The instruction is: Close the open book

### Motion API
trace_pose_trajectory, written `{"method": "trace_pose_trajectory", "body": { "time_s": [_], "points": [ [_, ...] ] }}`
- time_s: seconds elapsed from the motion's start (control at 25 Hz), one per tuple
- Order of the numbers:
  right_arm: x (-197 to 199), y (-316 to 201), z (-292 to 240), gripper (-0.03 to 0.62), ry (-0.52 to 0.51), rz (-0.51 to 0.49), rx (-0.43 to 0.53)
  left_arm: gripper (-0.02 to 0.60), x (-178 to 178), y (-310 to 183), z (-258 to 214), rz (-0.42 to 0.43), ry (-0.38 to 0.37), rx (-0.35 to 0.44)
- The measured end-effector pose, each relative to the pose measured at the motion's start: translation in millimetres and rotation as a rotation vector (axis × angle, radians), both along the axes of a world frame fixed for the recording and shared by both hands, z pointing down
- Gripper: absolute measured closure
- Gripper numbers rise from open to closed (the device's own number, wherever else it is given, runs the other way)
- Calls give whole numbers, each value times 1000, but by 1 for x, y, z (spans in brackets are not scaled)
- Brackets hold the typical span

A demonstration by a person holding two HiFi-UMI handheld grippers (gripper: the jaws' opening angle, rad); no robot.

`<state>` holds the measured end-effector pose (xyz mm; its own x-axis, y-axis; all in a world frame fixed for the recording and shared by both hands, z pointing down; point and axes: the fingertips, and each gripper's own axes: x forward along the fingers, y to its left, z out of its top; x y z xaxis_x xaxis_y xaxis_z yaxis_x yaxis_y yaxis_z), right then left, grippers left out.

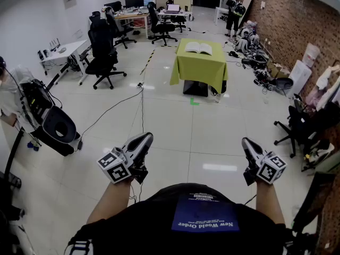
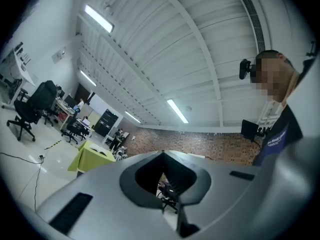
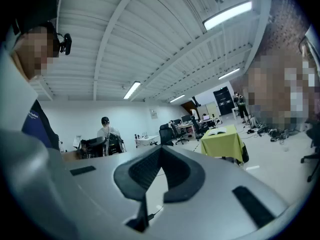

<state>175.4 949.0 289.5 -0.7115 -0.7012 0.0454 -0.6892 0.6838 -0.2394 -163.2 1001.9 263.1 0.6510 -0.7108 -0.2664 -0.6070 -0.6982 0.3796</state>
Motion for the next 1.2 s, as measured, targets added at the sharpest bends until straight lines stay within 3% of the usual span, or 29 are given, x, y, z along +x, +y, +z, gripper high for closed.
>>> {"method": "trace_pose_trajectory", "body": {
  "time_s": [0.84, 1.2],
  "points": [
    [-102, -18, 8, 609, -1, 47, -31, 575, -110, -39, 23, 54, 34, -50],
    [-71, -83, 24, 609, -48, 26, -57, 575, -83, -91, 35, 15, 14, -78]
  ]
}}
